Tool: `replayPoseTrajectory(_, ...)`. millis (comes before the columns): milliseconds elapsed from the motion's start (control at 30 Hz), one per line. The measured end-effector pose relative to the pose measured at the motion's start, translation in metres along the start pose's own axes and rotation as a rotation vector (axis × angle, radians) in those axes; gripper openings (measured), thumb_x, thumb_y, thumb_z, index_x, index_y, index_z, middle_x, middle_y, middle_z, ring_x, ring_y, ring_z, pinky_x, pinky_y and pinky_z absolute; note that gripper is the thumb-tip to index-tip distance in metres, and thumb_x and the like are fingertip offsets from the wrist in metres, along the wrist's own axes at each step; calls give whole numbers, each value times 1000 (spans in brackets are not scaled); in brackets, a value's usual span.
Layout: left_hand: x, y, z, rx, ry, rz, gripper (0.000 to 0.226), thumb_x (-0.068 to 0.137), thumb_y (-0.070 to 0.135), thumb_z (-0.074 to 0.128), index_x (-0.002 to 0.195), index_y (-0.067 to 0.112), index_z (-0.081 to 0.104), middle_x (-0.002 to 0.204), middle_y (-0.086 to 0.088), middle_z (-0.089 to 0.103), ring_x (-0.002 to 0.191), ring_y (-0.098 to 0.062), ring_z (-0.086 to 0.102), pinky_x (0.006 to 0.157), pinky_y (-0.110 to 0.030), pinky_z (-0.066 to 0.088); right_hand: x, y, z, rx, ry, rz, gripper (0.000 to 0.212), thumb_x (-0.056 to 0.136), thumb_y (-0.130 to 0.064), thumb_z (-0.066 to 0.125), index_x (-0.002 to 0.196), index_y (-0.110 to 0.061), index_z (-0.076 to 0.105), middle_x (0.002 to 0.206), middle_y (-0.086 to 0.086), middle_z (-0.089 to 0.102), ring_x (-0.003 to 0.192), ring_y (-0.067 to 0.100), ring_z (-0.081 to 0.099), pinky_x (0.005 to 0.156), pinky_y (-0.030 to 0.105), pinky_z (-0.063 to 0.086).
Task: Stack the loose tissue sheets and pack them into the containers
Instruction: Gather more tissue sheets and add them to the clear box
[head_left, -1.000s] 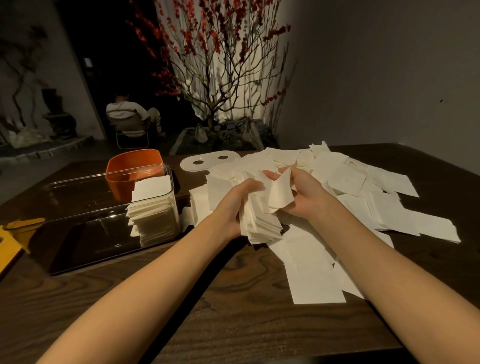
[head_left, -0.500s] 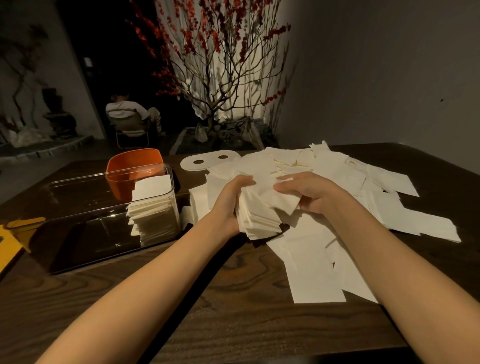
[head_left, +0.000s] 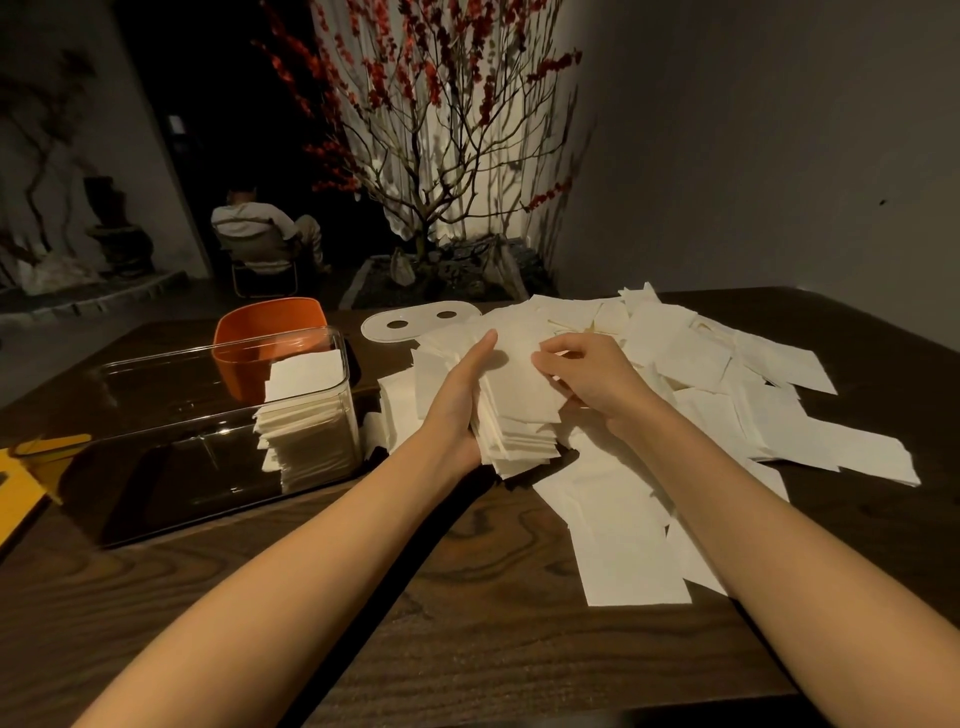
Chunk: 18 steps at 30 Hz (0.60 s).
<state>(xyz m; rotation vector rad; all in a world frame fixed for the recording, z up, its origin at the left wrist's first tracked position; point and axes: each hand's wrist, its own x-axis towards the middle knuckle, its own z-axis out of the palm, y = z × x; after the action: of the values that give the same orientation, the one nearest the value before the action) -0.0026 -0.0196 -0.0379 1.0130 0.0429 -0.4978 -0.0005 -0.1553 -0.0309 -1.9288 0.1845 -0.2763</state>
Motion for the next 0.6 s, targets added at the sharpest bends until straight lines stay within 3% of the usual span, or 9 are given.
replayPoseTrajectory(67, 4, -1, -2, -10, 1, -15, 47, 87, 41, 65, 126, 18, 53, 108, -17, 65, 98, -34, 63, 84, -47, 50, 1, 3, 0, -46, 28, -46, 23, 92, -22, 63, 113, -16, 66, 107, 1, 61, 93, 17, 55, 68, 21, 44)
replayPoseTrajectory(200, 6, -2, -5, -41, -54, -16, 32, 90, 42, 59, 106, 15, 62, 88, -16, 72, 91, -33, 64, 79, -44, 50, 3, 4, 1, -30, 55, -57, 13, 96, -22, 56, 103, -17, 65, 105, 0, 63, 87, 16, 58, 74, 29, 50)
replayPoseTrajectory(333, 7, -2, -7, -19, -90, 5, 30, 90, 43, 59, 103, 16, 63, 88, -14, 73, 86, -31, 69, 76, -43, 52, 3, 2, -1, -77, -37, -77, 17, 98, -25, 52, 104, -17, 65, 108, 0, 63, 98, 21, 59, 83, 34, 51)
replayPoseTrajectory(500, 7, -3, -5, 48, -65, 25, 16, 91, 27, 59, 96, 11, 59, 68, -12, 71, 76, -28, 66, 69, -38, 52, 1, 1, 2, -122, -33, -163, 15, 95, -28, 57, 103, -19, 67, 103, -4, 62, 94, 13, 56, 68, 21, 43)
replayPoseTrajectory(600, 7, -4, -4, -4, -27, 94, 18, 93, 25, 50, 96, 9, 58, 67, -13, 70, 77, -29, 63, 69, -37, 50, -3, 0, 4, -57, -10, -87, 22, 95, -37, 56, 109, -21, 59, 106, -4, 59, 88, 9, 55, 65, 20, 44)
